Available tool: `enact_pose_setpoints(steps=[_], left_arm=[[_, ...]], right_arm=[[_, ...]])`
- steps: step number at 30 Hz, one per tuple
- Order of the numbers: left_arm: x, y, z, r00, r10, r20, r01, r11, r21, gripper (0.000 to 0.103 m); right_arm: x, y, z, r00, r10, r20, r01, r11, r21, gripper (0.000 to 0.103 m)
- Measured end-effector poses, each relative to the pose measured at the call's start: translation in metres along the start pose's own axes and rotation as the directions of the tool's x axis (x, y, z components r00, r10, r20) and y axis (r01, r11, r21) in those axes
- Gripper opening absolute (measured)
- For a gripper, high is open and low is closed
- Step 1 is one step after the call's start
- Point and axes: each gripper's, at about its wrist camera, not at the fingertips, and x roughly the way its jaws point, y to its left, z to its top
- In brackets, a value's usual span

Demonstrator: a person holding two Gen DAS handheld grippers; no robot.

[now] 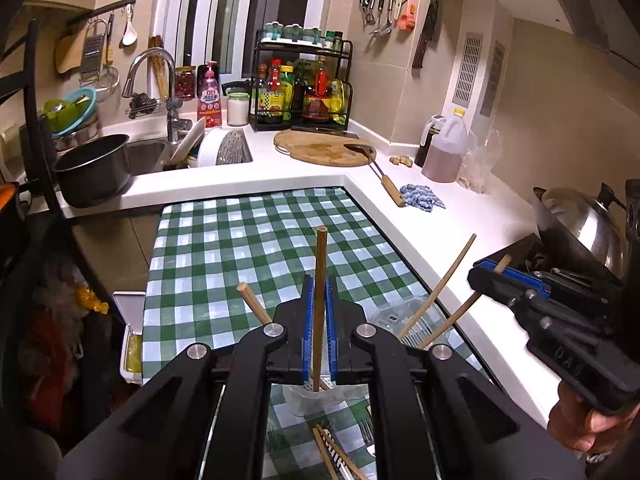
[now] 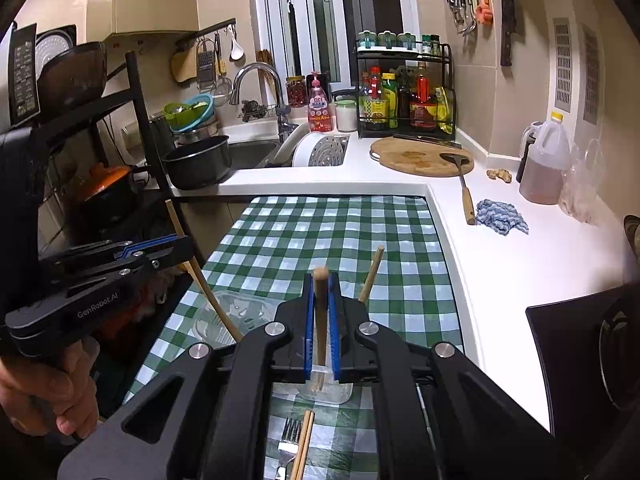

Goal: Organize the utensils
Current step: 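Lift both held chopsticks and carry them over the clear container, then open both tools to drop the chopsticks into the container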

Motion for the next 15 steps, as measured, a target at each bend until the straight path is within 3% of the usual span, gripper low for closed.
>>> enact_pose_setpoints(steps=[1, 3, 6, 10, 15], left_arm=[[-0.003, 0.001, 0.001, 1.0, -0.001, 0.01, 0.001, 1.0, -0.01, 0.025], [-0.012, 0.003, 0.002, 0.999, -0.008, 0.04, 0.009, 1.0, -0.024, 0.043], [-0.035, -0.002, 0.002, 0.995, -0.003, 0.097, 0.004, 1.0, -0.013, 0.043], [-0.068, -0.01, -0.005, 0.985, 0.014, 0.172, -0.014, 1.0, -0.001, 0.046], [-0.103, -0.013, -0.033, 0.975, 0.04, 0.219, -0.035, 0.999, -0.027, 0.055]], right_arm=[[0.001, 0.0, -0.002, 1.0, -0.015, -0.002, 0.015, 1.0, -0.004, 0.032], [-0.002, 0.001, -0.005, 1.0, -0.027, 0.006, 0.027, 1.0, -0.005, 0.039], [-0.014, 0.003, -0.008, 0.999, -0.041, 0.03, 0.041, 0.999, -0.017, 0.044], [-0.048, 0.004, -0.01, 0.991, -0.057, 0.124, 0.061, 0.998, -0.025, 0.052], [-0.097, 0.002, -0.025, 0.959, -0.056, 0.276, 0.06, 0.998, -0.003, 0.065]])
